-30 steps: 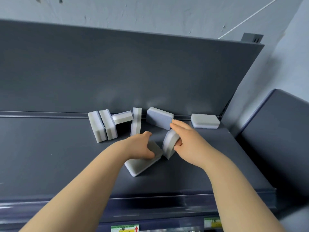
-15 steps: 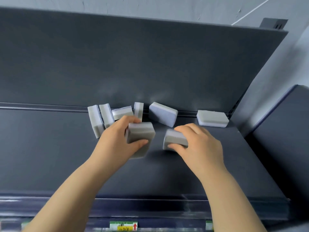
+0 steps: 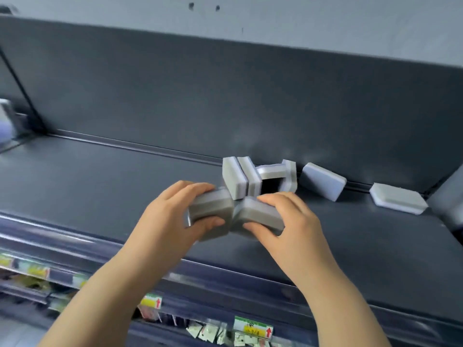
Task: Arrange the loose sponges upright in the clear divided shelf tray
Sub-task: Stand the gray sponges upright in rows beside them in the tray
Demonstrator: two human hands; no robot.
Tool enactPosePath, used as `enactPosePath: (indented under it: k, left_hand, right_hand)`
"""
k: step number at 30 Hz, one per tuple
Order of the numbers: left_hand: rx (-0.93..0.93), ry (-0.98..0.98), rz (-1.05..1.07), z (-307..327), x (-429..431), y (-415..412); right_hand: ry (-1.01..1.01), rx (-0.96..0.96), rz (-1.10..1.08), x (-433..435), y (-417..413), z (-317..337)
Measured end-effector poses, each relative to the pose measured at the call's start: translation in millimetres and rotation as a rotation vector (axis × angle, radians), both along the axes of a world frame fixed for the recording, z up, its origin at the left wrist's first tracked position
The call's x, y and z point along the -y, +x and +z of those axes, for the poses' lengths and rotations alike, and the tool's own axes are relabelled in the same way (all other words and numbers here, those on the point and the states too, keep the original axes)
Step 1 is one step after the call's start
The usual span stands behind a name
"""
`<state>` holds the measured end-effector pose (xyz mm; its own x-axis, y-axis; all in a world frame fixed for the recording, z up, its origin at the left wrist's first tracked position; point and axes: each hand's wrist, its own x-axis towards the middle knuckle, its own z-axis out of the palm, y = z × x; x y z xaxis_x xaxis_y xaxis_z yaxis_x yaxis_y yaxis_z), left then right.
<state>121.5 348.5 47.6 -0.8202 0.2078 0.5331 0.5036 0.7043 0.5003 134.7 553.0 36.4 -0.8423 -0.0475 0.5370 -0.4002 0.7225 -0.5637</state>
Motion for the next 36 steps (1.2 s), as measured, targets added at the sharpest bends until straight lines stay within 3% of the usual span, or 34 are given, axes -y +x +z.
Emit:
enactPosePath:
  k: [10,17,25,36]
  left_hand:
    - [-0.051,-0.109,0.208,-17.3,235.8,101.5]
    - [-0.023,-0.246,0.231,-31.9,329.4,127.8]
    - [-0.128,-0.285,0.287,-20.3,409.2,81.3]
    - [-0.176,-0.325,0.437,28.6,555.3,-38.0]
  right_hand:
    - [-0.014,0.072,0.172,224.9,57.0,-16.5]
    - [0.004,0.109,0.251,326.1,75.3,-27.7]
    - [-0.021,-0.057,0.274,409.9,19.7,-9.6]
    - [-0.091,-0.127,0.319,548.5,-139.4,26.9]
